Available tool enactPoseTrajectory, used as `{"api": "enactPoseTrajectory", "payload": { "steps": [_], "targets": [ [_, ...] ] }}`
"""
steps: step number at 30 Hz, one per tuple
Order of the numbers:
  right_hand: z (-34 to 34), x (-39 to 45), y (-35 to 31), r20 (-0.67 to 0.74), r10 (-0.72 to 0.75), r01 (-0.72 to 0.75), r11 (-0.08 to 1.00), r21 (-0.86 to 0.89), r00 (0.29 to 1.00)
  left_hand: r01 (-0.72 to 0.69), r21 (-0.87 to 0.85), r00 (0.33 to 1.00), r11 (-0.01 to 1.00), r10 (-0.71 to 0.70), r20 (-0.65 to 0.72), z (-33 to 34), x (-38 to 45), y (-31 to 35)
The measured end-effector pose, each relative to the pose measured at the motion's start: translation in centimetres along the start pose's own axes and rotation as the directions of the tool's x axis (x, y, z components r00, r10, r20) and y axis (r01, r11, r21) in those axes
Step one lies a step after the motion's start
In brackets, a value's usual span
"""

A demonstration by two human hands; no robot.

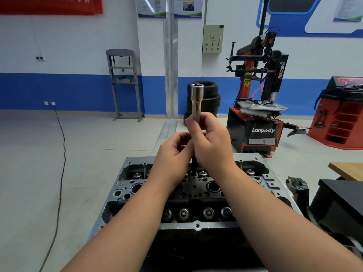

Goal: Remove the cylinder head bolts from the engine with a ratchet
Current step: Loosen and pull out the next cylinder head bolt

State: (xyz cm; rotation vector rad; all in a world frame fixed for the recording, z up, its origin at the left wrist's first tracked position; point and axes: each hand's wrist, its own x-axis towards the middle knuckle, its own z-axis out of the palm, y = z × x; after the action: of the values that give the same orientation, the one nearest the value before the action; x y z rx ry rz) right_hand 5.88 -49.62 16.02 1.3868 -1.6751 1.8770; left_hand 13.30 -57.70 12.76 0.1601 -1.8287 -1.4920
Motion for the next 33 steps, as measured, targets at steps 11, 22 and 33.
{"api": "enactPoseTrajectory", "payload": {
  "steps": [11, 22, 33],
  "targets": [
    [-0.08, 0.06, 0.19, 0.002, -0.009, 0.009, 1.000, -0.004, 1.000, -0.040, 0.016, 0.999, 0.999, 0.040, -0.010, -0.31, 0.18, -0.29],
    [0.07, -0.01, 0.15, 0.045, -0.001, 0.000, 1.000, 0.013, 0.999, -0.032, 0.001, 0.999, 0.999, 0.032, 0.007, -0.24, 0.12, -0.12],
    [0.05, 0.08, 0.47, -0.007, 0.007, -0.007, 1.000, -0.021, 1.000, 0.018, 0.001, 0.999, 1.000, -0.018, 0.033, 0.05, 0.09, 0.09]
  ]
}}
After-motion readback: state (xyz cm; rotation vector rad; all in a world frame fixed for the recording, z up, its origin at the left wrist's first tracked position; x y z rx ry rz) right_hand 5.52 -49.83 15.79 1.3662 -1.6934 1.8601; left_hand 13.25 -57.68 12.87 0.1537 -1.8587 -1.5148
